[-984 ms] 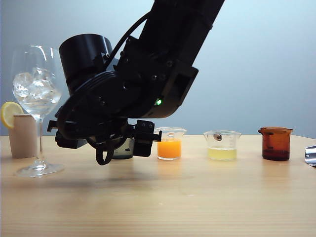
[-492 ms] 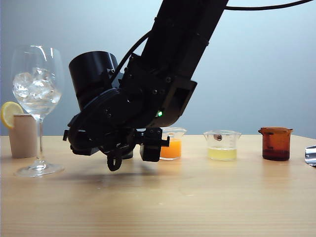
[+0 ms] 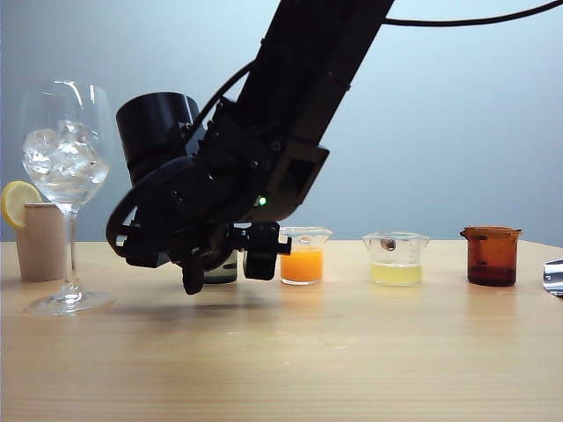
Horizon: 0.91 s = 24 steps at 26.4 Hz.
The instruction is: Pick up the first measuring cup from the left, pour the coconut rum inside into the goblet, and finally put the measuring cup back in its original place.
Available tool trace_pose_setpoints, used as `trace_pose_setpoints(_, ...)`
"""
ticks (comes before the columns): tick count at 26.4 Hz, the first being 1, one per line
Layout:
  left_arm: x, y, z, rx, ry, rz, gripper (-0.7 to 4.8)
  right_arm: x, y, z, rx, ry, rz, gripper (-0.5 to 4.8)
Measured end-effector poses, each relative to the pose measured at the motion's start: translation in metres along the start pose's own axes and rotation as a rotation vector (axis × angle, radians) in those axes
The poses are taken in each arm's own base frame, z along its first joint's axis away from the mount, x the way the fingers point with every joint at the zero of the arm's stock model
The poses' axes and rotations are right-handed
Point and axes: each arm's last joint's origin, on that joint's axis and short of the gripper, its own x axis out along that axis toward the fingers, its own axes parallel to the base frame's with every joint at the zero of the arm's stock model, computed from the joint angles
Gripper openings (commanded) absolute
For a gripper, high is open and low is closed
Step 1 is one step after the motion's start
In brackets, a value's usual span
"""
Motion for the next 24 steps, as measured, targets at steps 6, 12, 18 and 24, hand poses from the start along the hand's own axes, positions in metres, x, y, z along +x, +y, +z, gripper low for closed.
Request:
trace_pose_setpoints(6, 0.0, 0.0, 0.0, 0.0, 0.0, 0.0, -0.05, 0.002, -0.003, -0.008, -0.024, 0.013, -0.031, 4.16)
trace_pose_setpoints(12, 0.0, 0.0, 0.0, 0.0, 0.0, 0.0, -0.05, 0.009, 0.001, -0.006, 0.001, -0.002, -0.045, 3.99)
trace_pose_setpoints(18, 0.0, -0.001, 0.0, 0.001, 0.001, -0.008, -0.05, 0.015, -0.002, -0.009, -0.004, 0.006, -0.057, 3.99)
trace_pose_setpoints(24, 0.0, -0.001, 0.0, 0.001, 0.001, -0.009, -0.05, 0.019, -0.004, -0.007, 0.004, 0.008, -0.053, 3.99)
